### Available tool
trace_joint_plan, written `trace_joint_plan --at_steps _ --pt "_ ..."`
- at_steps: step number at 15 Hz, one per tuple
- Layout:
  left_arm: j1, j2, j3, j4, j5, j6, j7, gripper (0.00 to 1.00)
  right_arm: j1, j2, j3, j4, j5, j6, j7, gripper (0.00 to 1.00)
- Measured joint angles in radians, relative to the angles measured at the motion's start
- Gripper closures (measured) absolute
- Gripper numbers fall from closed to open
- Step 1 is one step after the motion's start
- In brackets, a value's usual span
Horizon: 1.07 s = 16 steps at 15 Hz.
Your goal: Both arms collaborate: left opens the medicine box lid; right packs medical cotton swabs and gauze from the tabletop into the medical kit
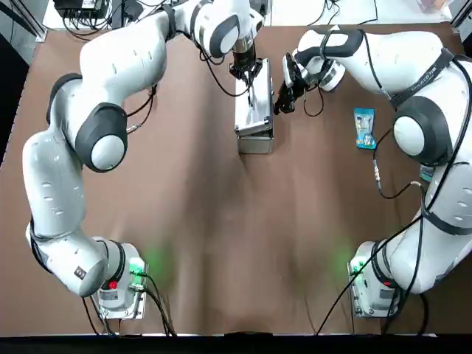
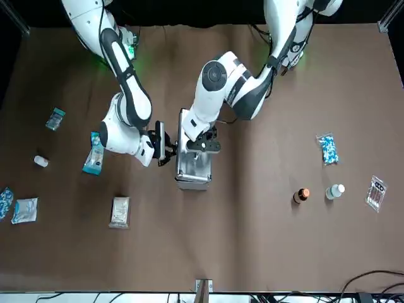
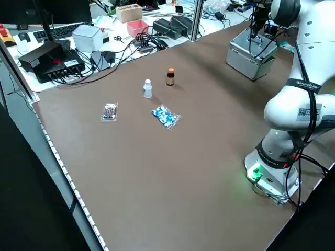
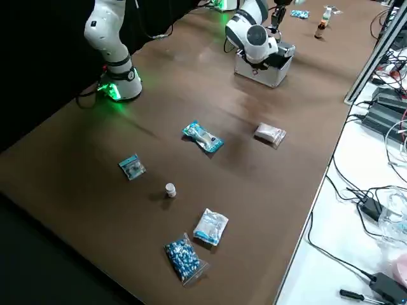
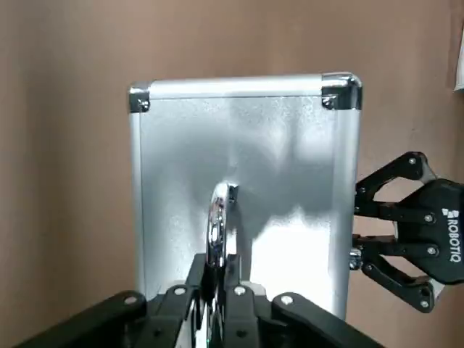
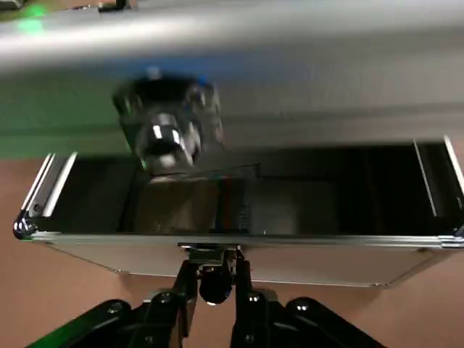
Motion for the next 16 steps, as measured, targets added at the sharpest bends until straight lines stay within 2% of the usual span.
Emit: trace_joint_plan --at_steps 16 --pt "0.058 -0.039 0.001 0.019 0.000 -0.196 0.109 0.87 0.002 0.000 0.000 0.002 0.000 -0.002 0.000 0.74"
